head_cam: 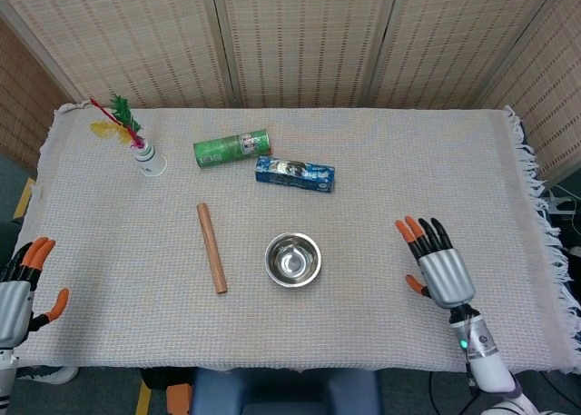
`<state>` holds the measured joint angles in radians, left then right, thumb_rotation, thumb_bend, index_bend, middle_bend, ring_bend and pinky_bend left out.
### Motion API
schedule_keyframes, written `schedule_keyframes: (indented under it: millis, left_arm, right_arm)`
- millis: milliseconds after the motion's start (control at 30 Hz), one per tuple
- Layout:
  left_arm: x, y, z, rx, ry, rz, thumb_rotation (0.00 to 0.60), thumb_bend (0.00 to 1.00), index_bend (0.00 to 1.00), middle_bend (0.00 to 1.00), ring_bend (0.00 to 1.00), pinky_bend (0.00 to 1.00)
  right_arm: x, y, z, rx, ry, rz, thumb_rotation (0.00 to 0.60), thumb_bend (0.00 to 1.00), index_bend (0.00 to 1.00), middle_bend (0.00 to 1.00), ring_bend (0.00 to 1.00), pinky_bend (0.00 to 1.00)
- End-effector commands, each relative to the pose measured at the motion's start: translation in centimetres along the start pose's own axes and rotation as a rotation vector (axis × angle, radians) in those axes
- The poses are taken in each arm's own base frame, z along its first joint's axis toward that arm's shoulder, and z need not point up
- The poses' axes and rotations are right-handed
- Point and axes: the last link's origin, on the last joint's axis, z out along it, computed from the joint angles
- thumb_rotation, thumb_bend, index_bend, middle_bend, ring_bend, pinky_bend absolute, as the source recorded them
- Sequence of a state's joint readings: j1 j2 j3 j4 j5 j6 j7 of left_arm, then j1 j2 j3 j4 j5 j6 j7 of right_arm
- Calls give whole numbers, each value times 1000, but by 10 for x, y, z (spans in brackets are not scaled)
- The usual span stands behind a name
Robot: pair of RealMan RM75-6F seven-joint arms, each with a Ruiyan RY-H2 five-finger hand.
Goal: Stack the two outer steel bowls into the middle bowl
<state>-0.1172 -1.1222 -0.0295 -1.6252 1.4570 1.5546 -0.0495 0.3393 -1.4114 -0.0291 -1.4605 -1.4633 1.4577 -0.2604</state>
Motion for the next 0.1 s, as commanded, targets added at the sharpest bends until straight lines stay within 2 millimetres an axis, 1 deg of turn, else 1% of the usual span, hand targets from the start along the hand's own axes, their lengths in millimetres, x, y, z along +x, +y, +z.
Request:
schedule_keyframes:
  millis: [33,100]
  left_arm:
    - [4,2,-13,18,-13,41,600,402,23,0,0,153]
    - [3,2,-16,15,-33,39,600,402,21,0,0,153]
  right_arm:
    - [29,37,-49,-196,4,-77,600,102,0,0,0,0]
    - [33,40,-55,-212,10,-76,600,102,0,0,0,0]
